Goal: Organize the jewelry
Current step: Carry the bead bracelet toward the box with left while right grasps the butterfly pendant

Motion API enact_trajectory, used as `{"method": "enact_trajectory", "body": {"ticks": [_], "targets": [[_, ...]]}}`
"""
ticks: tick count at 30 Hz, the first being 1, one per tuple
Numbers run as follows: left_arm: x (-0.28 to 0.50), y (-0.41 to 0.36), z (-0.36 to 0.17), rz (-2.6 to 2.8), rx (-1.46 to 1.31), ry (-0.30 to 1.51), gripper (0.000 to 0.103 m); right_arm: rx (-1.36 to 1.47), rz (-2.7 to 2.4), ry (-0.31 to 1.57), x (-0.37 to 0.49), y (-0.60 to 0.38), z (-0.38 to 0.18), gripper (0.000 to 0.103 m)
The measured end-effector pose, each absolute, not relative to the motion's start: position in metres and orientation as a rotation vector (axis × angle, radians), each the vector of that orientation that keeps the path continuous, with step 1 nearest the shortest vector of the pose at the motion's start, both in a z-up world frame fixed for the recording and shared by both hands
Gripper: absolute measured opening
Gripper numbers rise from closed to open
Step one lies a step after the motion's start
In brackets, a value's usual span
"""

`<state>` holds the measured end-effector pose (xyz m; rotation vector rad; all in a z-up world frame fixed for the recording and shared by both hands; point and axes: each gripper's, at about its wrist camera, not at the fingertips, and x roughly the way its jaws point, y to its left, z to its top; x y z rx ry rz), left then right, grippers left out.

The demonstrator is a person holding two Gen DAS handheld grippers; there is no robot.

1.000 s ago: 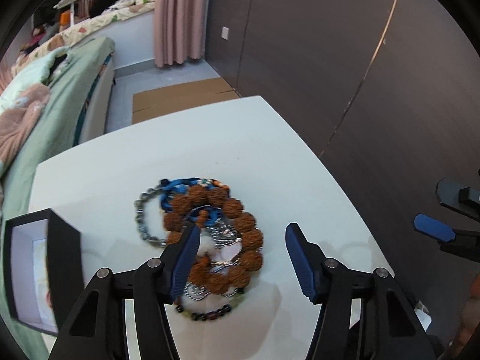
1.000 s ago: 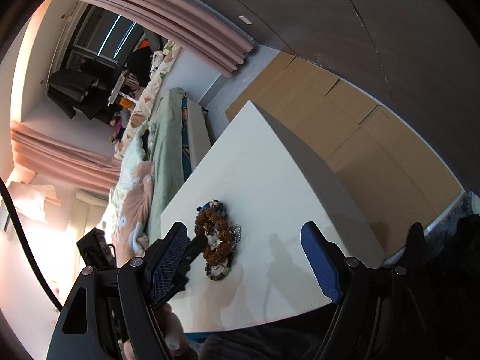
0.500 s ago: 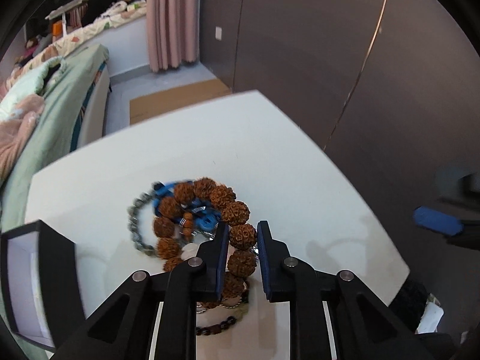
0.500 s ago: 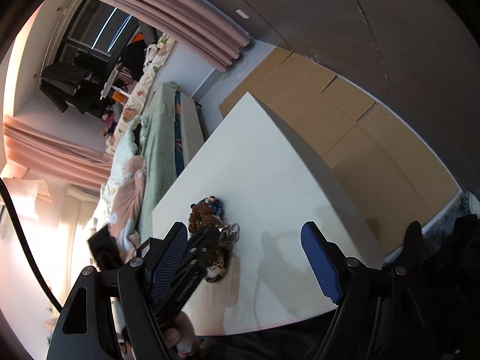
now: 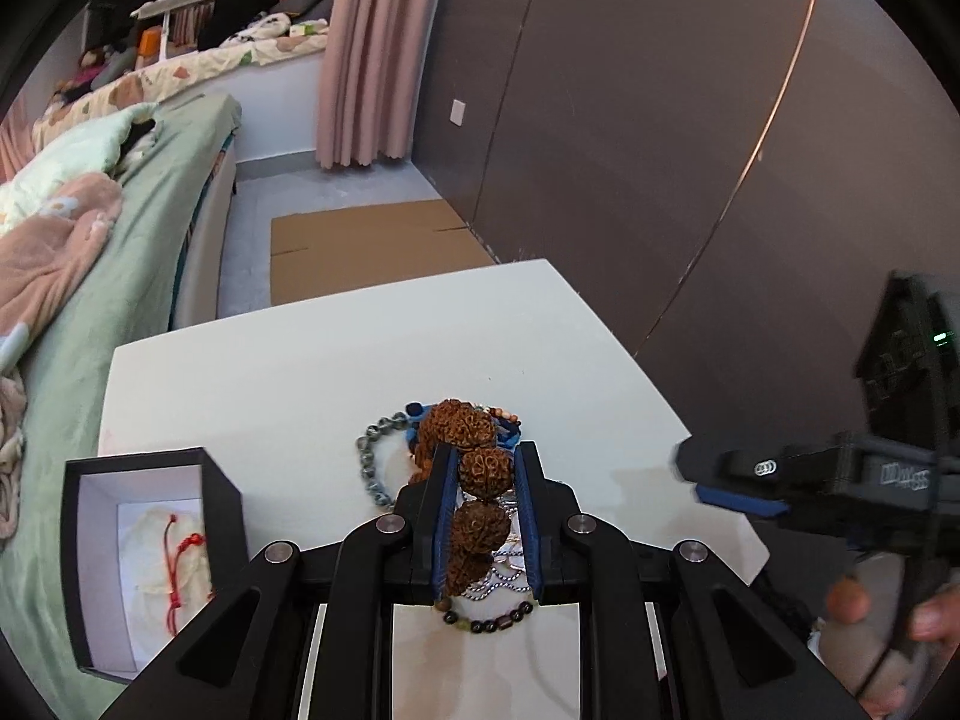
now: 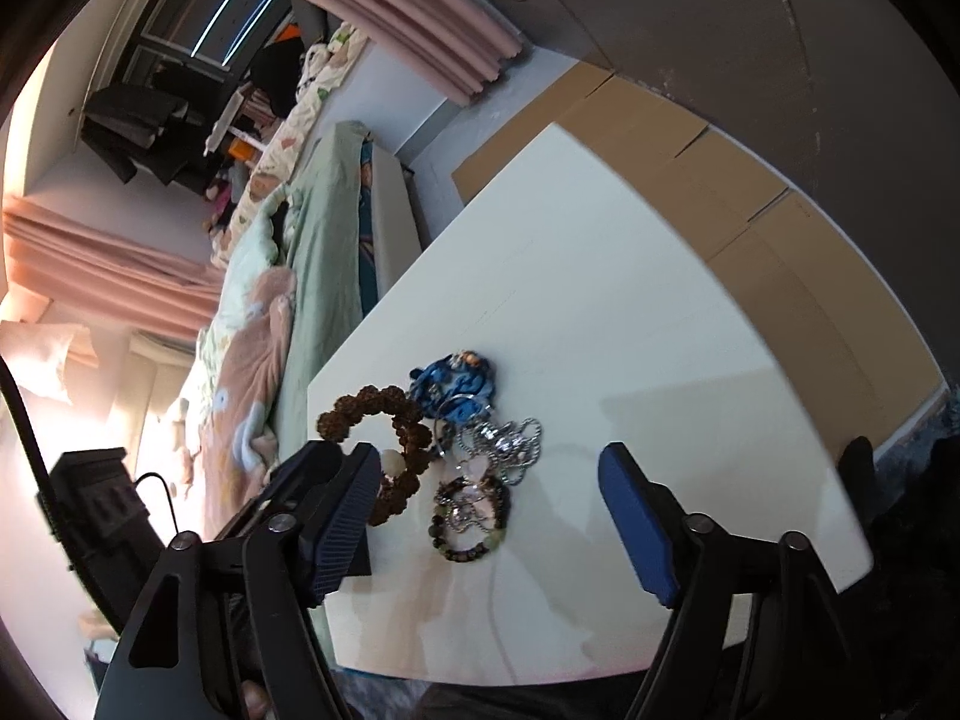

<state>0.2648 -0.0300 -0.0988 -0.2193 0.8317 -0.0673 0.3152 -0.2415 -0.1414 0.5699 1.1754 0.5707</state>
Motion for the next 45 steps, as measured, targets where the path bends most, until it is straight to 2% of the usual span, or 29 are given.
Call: {"method": "enact_trajectory", "body": {"ticks": [11,22,36,38,41,45], "targets": [[0.247,0.015,-0.083,-0.054,-0.292,0.780,0.020,0.501,0.589,1.257,0.317,-0.199,-0.163,0.044],[0.220,0.050,-0.079,-0.050,-0.354,0.751,0.020,0.373,0.514,1.288,0.319,-0.168,-0.173,0.042],[0.186,0.088,-0.077,-0.031,-0.392,0.729,0.020,-0.075,0.305,1.218,0.307,-0.108,-0.171,0.042],[0.182,0.090,-0.076,-0.033,-0.394,0.727,0.020,-0.126,0.272,1.201,0.305,-0.101,-0.170,0.032],[0.177,0.094,-0.072,-0.037,-0.395,0.716,0.020,-0.099,0.266,1.204,0.302,-0.104,-0.167,0.031],[0.173,0.100,-0.066,-0.029,-0.402,0.697,0.020,0.071,0.341,1.199,0.302,-0.119,-0.153,0.030]]}}
